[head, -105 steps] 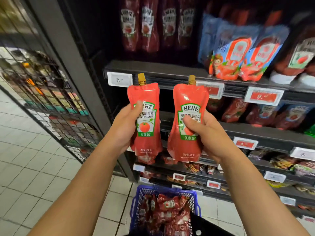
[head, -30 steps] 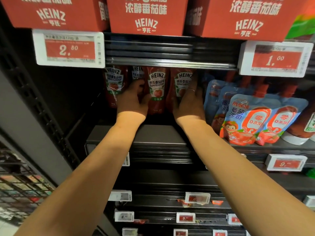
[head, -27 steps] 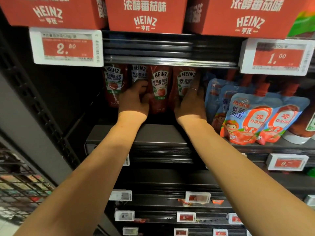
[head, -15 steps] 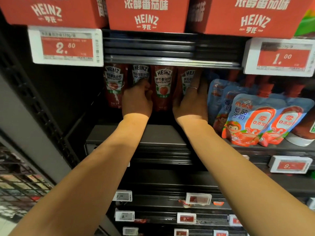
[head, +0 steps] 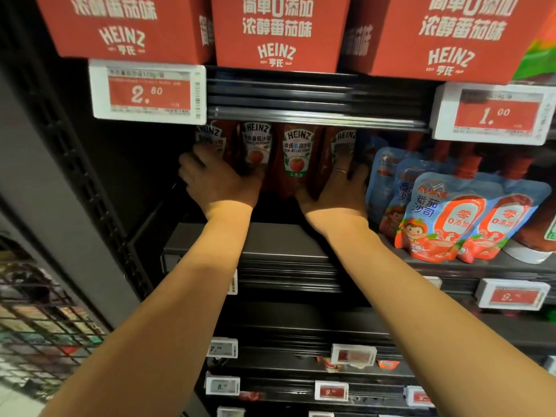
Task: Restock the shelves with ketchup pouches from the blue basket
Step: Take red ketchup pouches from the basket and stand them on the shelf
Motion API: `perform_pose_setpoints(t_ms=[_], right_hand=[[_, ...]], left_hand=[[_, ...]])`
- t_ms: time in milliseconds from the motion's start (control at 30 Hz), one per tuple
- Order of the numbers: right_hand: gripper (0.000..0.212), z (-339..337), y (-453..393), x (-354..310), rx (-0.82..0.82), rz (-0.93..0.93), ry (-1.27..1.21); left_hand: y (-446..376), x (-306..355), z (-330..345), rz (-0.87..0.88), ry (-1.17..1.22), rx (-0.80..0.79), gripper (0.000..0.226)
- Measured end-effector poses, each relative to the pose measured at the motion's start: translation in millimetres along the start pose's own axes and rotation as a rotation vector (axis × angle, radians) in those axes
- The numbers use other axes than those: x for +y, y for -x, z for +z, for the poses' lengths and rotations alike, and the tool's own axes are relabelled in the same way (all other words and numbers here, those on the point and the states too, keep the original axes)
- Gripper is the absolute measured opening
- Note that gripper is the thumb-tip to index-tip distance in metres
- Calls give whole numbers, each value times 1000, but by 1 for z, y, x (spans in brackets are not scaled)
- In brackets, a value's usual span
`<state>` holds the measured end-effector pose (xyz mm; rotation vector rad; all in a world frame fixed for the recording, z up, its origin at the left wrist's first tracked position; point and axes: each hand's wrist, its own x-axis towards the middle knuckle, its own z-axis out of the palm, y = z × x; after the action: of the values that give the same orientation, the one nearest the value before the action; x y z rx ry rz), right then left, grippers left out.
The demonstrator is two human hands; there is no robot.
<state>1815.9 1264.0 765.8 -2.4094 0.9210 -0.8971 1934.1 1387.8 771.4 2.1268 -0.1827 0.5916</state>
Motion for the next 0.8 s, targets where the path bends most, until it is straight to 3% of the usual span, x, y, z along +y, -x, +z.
perform_pose_setpoints(t_ms=[167,433,800], right_hand=[[122,-3,-9,-4,-35,54,-37],[118,1,-23,-3,9,18,-3],[121,18,-16,6,66,17,-1]], left_hand=[[-6,-8,1,-120,16,-164,123],[-10,-11,6,-158,105,-147,117],[-14,-14,10,-195,61,-180,134]])
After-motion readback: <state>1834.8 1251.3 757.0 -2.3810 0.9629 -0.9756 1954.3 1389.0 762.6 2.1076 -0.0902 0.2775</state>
